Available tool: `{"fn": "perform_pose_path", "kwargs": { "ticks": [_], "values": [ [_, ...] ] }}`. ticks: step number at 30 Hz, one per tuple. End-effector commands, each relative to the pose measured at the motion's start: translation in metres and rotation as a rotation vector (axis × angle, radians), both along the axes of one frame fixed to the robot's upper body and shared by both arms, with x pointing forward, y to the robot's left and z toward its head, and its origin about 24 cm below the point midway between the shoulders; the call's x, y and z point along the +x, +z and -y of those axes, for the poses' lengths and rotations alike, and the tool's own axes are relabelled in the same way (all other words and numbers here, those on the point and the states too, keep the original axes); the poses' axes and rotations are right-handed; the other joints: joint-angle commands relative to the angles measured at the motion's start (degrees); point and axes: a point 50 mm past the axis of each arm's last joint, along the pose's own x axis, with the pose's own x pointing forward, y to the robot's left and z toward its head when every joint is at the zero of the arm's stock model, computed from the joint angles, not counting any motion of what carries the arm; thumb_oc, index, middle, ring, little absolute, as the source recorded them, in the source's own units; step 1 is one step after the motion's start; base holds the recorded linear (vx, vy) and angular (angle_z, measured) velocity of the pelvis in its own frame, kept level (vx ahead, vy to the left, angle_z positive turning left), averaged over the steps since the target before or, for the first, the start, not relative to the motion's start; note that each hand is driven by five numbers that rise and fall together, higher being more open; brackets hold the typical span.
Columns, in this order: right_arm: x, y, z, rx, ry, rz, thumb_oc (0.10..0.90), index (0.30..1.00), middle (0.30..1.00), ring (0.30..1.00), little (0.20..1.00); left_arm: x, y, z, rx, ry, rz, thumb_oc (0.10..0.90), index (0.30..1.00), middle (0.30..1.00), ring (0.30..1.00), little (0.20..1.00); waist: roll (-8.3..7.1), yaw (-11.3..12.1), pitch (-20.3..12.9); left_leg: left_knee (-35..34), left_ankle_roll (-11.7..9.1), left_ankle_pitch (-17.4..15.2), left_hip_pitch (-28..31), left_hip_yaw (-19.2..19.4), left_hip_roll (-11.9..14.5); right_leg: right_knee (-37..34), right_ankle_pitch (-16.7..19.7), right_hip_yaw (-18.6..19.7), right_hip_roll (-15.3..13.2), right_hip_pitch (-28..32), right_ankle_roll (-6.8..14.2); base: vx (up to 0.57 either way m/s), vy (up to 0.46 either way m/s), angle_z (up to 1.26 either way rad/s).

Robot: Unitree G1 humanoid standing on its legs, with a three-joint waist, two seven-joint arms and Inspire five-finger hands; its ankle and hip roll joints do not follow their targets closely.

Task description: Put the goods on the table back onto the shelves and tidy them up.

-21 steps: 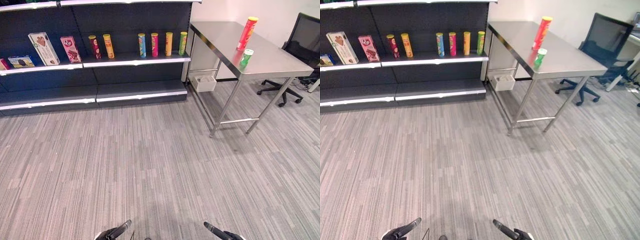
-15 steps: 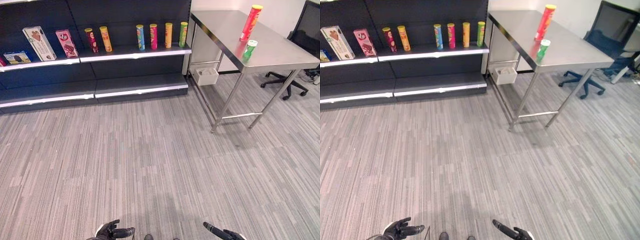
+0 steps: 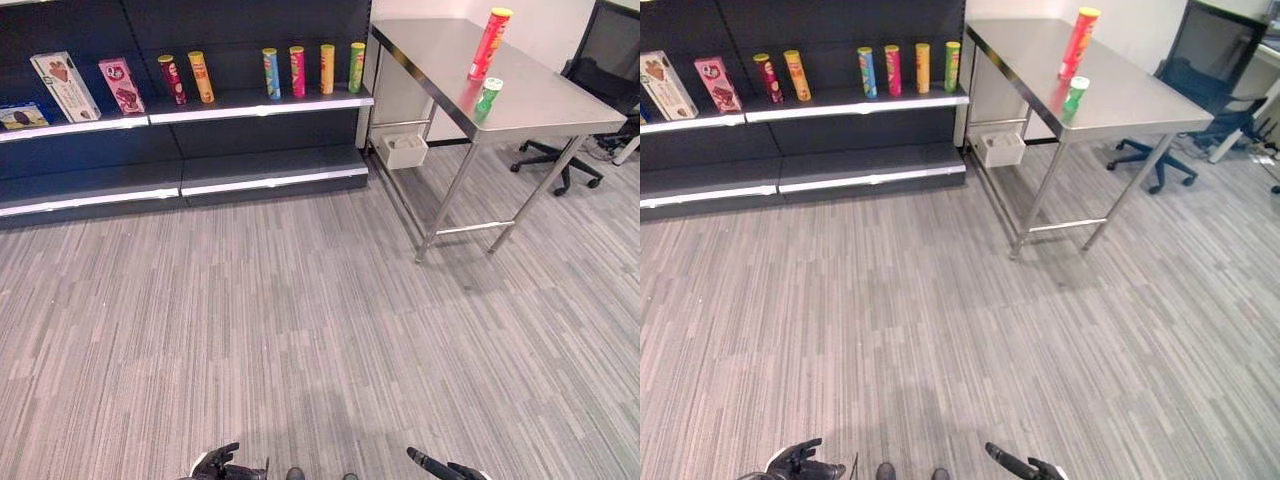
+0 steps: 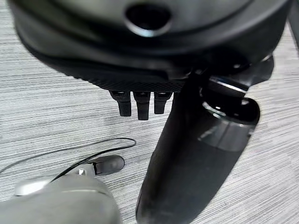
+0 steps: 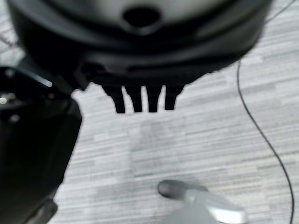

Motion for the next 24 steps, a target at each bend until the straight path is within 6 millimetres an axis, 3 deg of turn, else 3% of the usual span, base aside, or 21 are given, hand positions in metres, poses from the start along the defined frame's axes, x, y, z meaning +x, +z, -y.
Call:
{"fn": "perform_pose_path", "kwargs": {
  "ticks": [1,4,7,9,11,12,13,14,15,16,18,19,20,21,22,23,24],
  "values": [
    [0.021,0.014,0.023,-0.073,0.02,0.085,0.8,0.9,0.9,0.9,0.9,0.035,0.011,0.003,-0.007,-0.036,0.113,0.8,0.9,0.9,0.9,0.9,-0.06,0.4,0.0,0.9,-3.2,-3.9,1.1,0.4,3.5,0.7,0.4,-0.9,-2.8,-1.8,5.6,0.03,-0.097,-0.03],
    [0.026,0.016,0.024,-0.07,0.011,0.108,0.8,0.9,0.9,0.9,0.9,0.046,0.016,-0.001,-0.002,-0.015,0.154,0.8,0.9,0.9,0.9,0.9,-0.74,0.4,2.1,10.4,-3.6,-6.4,-3.9,0.6,3.8,3.1,-0.7,-0.4,-2.6,-3.6,4.2,0.03,-0.123,-0.02],
    [0.029,0.017,0.024,-0.07,0.014,0.119,0.8,0.9,0.9,0.9,0.9,0.051,0.019,-0.002,-0.002,-0.01,0.176,0.8,0.9,0.9,0.9,0.9,-1.15,0.5,3.0,16.7,-4.0,-6.7,-7.4,0.5,3.9,3.9,-1.3,-0.3,-2.5,-4.0,3.5,0.01,-0.105,-0.05],
    [0.032,0.02,0.025,-0.073,0.015,0.139,0.8,0.9,0.9,0.9,0.9,0.057,0.023,-0.002,-0.005,-0.003,0.206,0.8,0.9,0.9,0.9,0.9,-1.65,0.9,4.4,25.5,-4.1,-3.8,-13.0,-0.9,4.3,4.6,-1.7,-0.3,-2.3,-3.9,2.4,0.03,-0.153,0.0],
    [0.037,0.023,0.028,-0.085,0.021,0.159,0.8,0.9,0.9,0.9,0.9,0.057,0.023,-0.002,-0.007,0.02,0.213,0.8,0.9,0.9,0.9,0.9,-2.25,1.5,5.7,31.8,-2.8,-2.2,-19.4,-1.4,3.4,5.0,-3.3,-0.4,-2.0,-2.8,1.5,0.26,-0.13,0.06],
    [0.041,0.025,0.028,-0.083,0.027,0.174,0.8,0.9,0.9,0.9,0.9,0.055,0.022,0.0,-0.017,0.023,0.21,0.8,0.9,0.9,0.9,0.9,-2.1,2.5,4.9,26.4,-2.5,-2.9,-22.4,-0.7,2.5,3.9,-4.3,-0.1,-1.7,-1.3,2.2,0.46,-0.021,0.11],
    [0.044,0.028,0.029,-0.084,0.023,0.195,0.8,0.9,0.9,0.9,0.9,0.052,0.021,0.001,-0.02,0.013,0.201,0.8,0.9,0.9,0.9,0.9,-1.84,3.2,4.8,20.6,-3.0,-0.1,-22.7,-0.3,2.9,3.3,-4.8,0.3,-1.4,0.2,2.6,0.63,0.097,0.08],
    [0.049,0.032,0.031,-0.094,0.03,0.22,0.8,0.9,0.9,0.9,0.9,0.049,0.021,0.0,-0.015,-0.005,0.193,0.8,0.9,0.9,0.9,0.9,-0.77,4.4,4.2,8.2,-4.2,5.0,-23.7,1.9,3.8,2.6,-6.5,0.8,-0.7,2.8,3.0,0.67,0.1,-0.27],
    [0.054,0.035,0.033,-0.107,0.027,0.241,0.8,0.9,0.9,0.9,0.9,0.047,0.02,-0.003,0.002,-0.016,0.18,0.8,0.9,0.9,0.9,0.9,-0.83,5.5,3.9,1.3,-4.8,7.0,-26.8,3.9,3.9,1.9,-7.6,2.1,-0.5,5.4,3.2,0.71,0.114,-0.25],
    [0.058,0.037,0.033,-0.107,0.035,0.255,0.8,0.9,0.9,0.9,0.9,0.043,0.018,-0.005,0.007,-0.018,0.162,0.8,0.9,0.9,0.9,0.9,-0.78,5.4,3.2,0.2,-5.0,6.9,-27.1,6.1,3.9,1.8,-8.6,2.5,-0.4,6.8,3.5,0.73,0.16,-0.26],
    [0.063,0.039,0.026,-0.099,0.11,0.271,0.8,0.9,0.9,0.9,0.9,0.022,0.011,-0.011,0.017,0.013,0.106,0.8,0.9,0.9,0.9,0.9,-0.71,7.4,-0.4,0.2,-4.2,11.3,-23.9,3.5,2.5,3.6,-10.5,6.3,-1.4,9.0,4.2,0.85,0.29,-0.96],
    [0.062,0.038,0.024,-0.095,0.118,0.262,0.8,0.9,0.9,0.9,0.9,0.018,0.01,-0.013,0.025,0.015,0.093,0.8,0.9,0.9,0.9,0.9,-1.56,8.0,-1.3,0.3,-3.6,11.4,-22.7,3.6,1.9,5.1,-10.0,6.7,-2.8,9.1,5.2,0.82,0.299,-2.18],
    [0.059,0.034,0.021,-0.082,0.125,0.243,0.8,0.9,0.9,0.9,0.9,0.014,0.009,-0.016,0.031,0.023,0.076,0.8,0.9,0.9,0.9,0.9,-2.62,8.7,-2.3,1.0,-2.4,9.9,-20.5,3.7,0.7,12.6,-5.7,6.9,-5.3,6.9,7.9,0.68,0.301,-1.94],
    [0.06,0.033,0.02,-0.082,0.152,0.228,0.8,0.9,0.9,0.9,0.9,0.015,0.01,-0.019,0.04,0.032,0.082,0.8,0.9,0.9,0.9,0.9,-3.06,8.5,-1.3,1.6,-0.6,7.6,-17.5,4.0,-0.9,24.7,2.9,7.3,-7.2,2.5,10.4,0.56,0.298,-1.15],
    [0.061,0.034,0.02,-0.084,0.152,0.229,0.8,0.9,0.9,0.9,0.9,0.018,0.012,-0.02,0.039,0.039,0.094,0.8,0.9,0.9,0.9,0.9,-2.78,8.2,-0.6,1.7,0.1,6.4,-15.7,4.0,-1.3,30.6,7.0,6.8,-7.8,-0.4,10.8,0.45,0.364,-0.15],
    [0.063,0.034,0.018,-0.084,0.146,0.235,0.8,0.9,0.9,0.9,0.9,0.023,0.014,-0.022,0.049,0.039,0.106,0.8,0.9,0.9,0.9,0.9,-0.98,7.4,0.7,1.2,1.7,4.0,-11.8,4.1,-0.6,40.8,12.0,4.0,-9.2,-6.4,10.0,0.51,0.376,0.13],
    [0.062,0.032,0.016,-0.082,0.122,0.232,0.8,0.9,0.9,0.9,0.9,0.032,0.018,-0.023,0.06,0.033,0.134,0.8,0.9,0.9,0.9,0.9,0.84,5.3,2.5,0.2,2.2,0.8,-6.5,3.6,-0.2,43.8,4.7,-4.0,-13.0,-14.4,8.2,0.55,0.314,0.43]
  ]
}}
